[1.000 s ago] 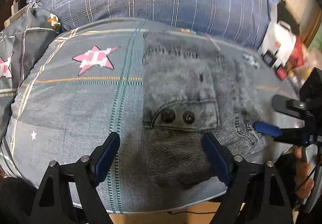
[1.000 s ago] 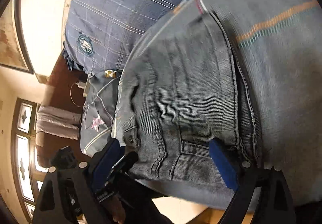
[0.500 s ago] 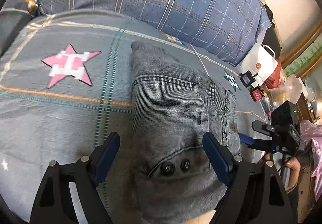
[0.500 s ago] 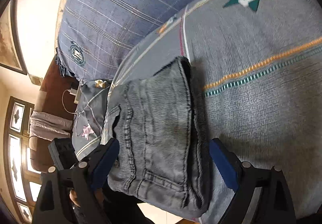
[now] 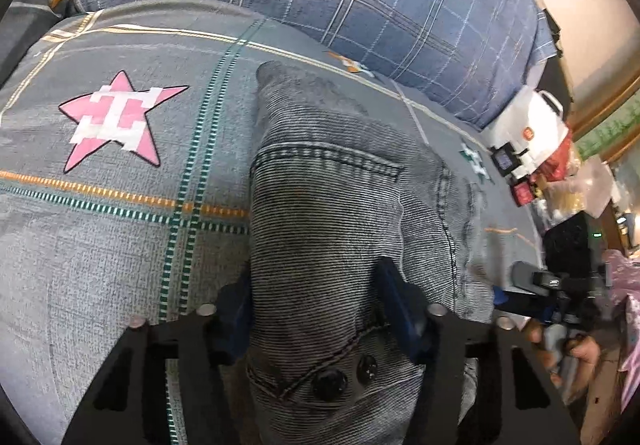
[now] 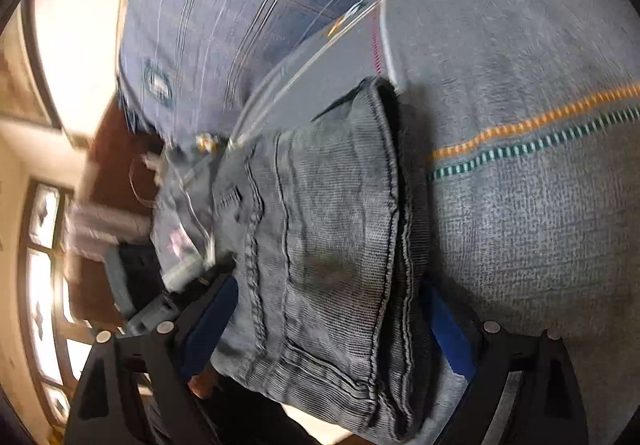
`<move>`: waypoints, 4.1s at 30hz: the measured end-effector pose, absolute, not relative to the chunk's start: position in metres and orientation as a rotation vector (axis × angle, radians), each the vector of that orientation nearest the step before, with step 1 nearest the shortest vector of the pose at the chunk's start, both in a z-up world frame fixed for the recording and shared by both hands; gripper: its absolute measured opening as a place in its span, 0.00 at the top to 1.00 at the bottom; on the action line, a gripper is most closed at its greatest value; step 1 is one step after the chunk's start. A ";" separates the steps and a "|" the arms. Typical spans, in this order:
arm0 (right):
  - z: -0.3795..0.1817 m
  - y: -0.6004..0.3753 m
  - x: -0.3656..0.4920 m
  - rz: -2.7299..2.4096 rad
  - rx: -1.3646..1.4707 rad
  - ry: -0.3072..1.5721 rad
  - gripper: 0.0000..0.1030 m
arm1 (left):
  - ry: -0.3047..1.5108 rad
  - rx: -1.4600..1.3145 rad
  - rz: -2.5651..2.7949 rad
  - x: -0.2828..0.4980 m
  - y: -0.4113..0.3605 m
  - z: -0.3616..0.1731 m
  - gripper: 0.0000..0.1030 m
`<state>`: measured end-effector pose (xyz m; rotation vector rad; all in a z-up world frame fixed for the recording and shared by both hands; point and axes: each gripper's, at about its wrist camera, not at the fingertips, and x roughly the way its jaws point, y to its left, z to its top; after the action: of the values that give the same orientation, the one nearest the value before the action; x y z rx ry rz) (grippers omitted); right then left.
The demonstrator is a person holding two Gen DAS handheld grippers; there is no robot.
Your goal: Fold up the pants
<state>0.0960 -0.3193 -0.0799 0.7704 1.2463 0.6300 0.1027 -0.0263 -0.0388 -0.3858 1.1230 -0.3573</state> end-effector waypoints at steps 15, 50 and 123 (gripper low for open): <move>-0.039 -0.279 0.082 0.463 0.408 1.264 0.76 | 1.064 -0.227 -0.310 0.092 -0.038 -0.015 0.81; 0.015 -0.223 0.119 0.502 0.302 1.083 0.41 | 0.988 -0.130 -0.187 0.102 0.016 0.008 0.31; -0.012 -0.073 0.247 0.385 -0.123 1.246 0.40 | 0.986 -0.331 -0.200 0.093 0.035 -0.029 0.22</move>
<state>0.2474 -0.0726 -0.0124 -0.1228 1.2463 0.3845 0.0929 0.0354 -0.0293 -0.3306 0.9861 -0.1995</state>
